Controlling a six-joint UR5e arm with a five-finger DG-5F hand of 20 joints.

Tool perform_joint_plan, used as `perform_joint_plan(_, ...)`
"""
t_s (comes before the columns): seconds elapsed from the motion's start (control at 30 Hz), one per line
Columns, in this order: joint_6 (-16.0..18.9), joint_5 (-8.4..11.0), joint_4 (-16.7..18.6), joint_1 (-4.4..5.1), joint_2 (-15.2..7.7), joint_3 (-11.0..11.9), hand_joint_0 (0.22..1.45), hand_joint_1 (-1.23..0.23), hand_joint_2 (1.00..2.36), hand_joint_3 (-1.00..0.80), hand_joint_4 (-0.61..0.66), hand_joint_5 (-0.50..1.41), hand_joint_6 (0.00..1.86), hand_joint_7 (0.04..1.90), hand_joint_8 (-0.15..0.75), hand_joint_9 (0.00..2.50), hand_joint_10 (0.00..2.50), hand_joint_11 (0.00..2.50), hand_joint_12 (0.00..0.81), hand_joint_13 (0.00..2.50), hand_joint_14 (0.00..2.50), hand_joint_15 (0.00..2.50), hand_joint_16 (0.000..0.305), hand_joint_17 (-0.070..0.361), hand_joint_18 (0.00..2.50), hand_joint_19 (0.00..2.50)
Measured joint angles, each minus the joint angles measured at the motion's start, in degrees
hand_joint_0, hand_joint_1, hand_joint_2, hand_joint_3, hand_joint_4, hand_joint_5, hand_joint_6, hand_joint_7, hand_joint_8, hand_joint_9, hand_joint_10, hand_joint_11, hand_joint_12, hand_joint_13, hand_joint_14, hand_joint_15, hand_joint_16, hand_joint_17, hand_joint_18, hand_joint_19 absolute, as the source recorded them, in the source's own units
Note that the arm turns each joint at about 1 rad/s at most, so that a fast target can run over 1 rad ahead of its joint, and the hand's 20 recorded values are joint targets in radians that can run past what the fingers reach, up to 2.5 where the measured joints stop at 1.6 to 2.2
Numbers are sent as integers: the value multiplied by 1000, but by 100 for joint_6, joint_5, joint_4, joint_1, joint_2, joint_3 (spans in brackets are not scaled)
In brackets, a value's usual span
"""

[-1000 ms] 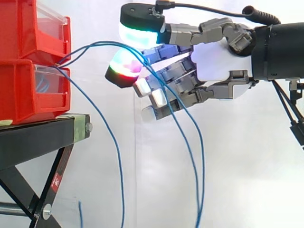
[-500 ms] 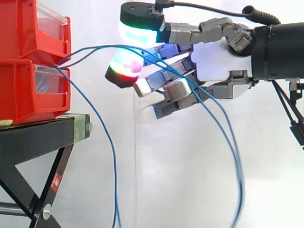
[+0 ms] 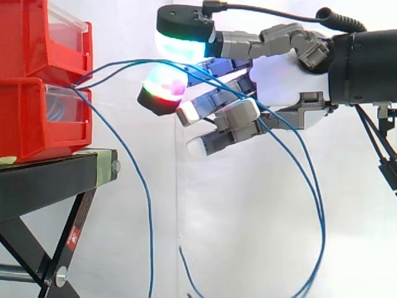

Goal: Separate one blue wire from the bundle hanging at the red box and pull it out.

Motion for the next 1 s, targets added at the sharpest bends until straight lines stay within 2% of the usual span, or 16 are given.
perform_joint_plan(0.37, 2, 0, -2, 0, 2, 0, 718, -902, 1006, -443, 170, -226, 919, 973, 338, 959, 20, 1177, 369, 1517, 21, 1379, 54, 120, 741, 496)
perform_joint_plan(0.7, 7, 0, -9, 0, 0, 0, 751, -950, 1000, -500, 141, -240, 910, 982, 292, 867, 18, 1156, 355, 1455, 21, 1351, 52, 116, 715, 428)
perform_joint_plan(0.87, 5, 0, -3, 0, 1, 0, 724, -931, 1000, -500, 138, -241, 910, 952, 292, 873, 19, 1158, 362, 1460, 20, 1356, 51, 115, 702, 446)
perform_joint_plan(1.0, 7, 0, -1, 0, 1, 0, 625, -793, 1000, -500, 137, -233, 900, 964, 305, 936, 20, 1163, 365, 1485, 20, 1374, 51, 116, 702, 500)
